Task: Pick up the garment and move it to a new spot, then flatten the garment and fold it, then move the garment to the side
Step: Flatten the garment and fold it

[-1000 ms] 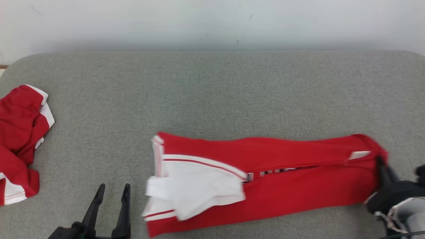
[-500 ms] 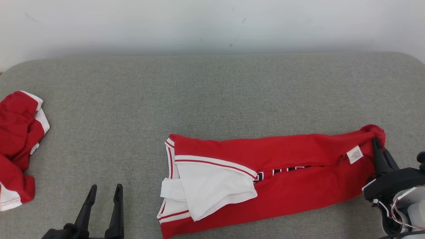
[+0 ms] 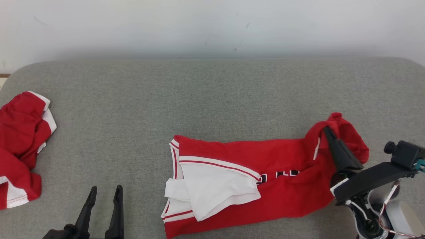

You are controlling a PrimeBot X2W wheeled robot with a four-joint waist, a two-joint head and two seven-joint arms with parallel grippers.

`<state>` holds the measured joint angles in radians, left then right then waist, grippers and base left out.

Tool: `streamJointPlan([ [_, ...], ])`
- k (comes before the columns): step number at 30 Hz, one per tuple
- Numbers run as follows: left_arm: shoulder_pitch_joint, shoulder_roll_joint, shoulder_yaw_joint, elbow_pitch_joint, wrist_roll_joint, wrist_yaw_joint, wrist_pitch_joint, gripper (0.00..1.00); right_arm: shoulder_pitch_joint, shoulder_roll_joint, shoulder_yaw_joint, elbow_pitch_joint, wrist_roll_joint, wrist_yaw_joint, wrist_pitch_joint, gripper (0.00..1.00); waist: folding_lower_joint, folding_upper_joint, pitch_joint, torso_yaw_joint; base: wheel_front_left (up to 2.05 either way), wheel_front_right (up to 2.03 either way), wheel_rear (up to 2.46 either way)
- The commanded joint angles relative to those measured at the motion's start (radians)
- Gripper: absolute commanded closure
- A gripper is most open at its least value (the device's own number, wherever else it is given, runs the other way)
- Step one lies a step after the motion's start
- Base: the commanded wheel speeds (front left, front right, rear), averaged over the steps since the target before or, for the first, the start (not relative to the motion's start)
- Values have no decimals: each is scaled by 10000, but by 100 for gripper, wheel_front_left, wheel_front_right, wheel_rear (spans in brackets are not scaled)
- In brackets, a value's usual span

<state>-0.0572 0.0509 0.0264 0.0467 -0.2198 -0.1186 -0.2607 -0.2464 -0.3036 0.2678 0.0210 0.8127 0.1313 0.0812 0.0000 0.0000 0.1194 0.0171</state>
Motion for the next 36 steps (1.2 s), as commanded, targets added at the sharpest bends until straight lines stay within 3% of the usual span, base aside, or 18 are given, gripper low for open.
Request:
streamJointPlan([
  [1, 68, -3, 38, 24, -147, 36, -58, 0, 168, 101, 210, -381, 265, -11, 139, 100, 0, 0, -8, 125, 0, 0, 0],
  [11, 40, -4, -145, 107, -194, 115, -59, 0, 225, 621, 1430, -1493, 636, -10, 738, 100, 0, 0, 27, 679, 0, 0, 0],
  [19, -119, -3, -323, 215, -263, 184, -59, 0, -231, 1160, 2018, -917, 262, -10, 634, 100, 0, 0, 67, 1046, 0, 0, 0],
  [26, -293, -3, -596, 363, -368, 194, -59, 0, -988, 1667, 2720, 779, -355, -6, 175, 100, 0, 0, 130, 1438, 0, 0, 0],
  [36, -501, -3, -1078, 567, -525, 233, -59, 0, -1948, 2083, 3596, 3162, -359, -6, -887, 100, 0, 0, 233, 2078, 0, 0, 0],
])
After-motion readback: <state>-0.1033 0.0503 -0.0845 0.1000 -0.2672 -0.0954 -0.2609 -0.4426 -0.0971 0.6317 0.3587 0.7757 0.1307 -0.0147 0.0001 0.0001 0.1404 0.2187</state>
